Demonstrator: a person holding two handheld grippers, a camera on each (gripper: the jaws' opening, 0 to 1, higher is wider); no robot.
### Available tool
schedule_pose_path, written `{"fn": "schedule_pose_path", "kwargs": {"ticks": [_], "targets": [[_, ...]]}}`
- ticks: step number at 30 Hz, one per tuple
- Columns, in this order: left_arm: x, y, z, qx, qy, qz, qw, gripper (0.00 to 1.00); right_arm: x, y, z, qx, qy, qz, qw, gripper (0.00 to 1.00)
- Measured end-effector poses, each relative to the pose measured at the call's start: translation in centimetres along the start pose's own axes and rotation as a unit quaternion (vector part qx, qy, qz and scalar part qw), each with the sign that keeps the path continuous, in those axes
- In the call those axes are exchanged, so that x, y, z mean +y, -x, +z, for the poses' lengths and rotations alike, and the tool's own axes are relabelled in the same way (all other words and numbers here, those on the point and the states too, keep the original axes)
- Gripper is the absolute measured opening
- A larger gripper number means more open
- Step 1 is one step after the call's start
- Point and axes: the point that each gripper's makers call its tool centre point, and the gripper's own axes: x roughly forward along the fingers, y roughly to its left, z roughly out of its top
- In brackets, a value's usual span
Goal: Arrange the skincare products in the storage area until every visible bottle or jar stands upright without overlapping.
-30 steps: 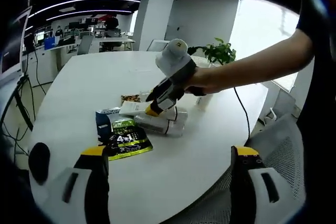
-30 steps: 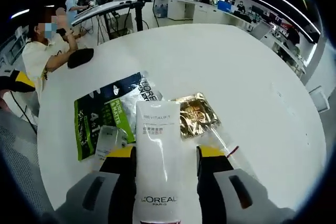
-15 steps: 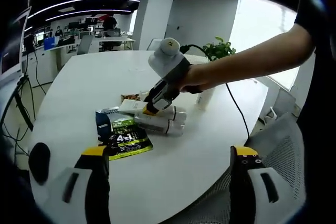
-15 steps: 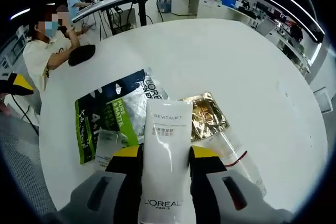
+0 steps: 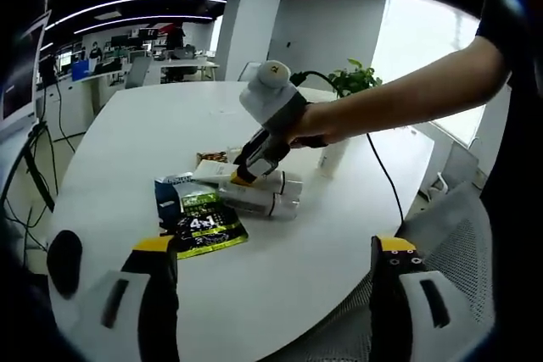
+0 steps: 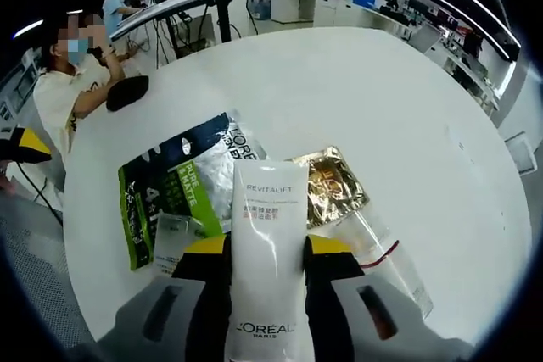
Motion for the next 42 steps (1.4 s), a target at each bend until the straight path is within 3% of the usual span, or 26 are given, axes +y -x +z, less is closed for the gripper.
{"fn": "schedule_pose_path", "kwargs": {"ticks": [7,24,42], "targets": [[0.1,0.1,0.3,-0.007,0.003,0.003,1.0,0.87,0.0,0.9,0.0,-0.006,0.008,-0.006,0.9999,0.32],[0.2,0.3,0.7,-0.018,0.007,0.006,0.9998,0.85,-0.1,5.4,2.2,-0.089,0.009,-0.033,0.9954,0.31],[0.3,0.5,1.3,-0.034,0.01,0.008,0.9993,0.84,1.2,9.9,1.6,-0.144,0.003,-0.064,0.9876,0.3]]}}
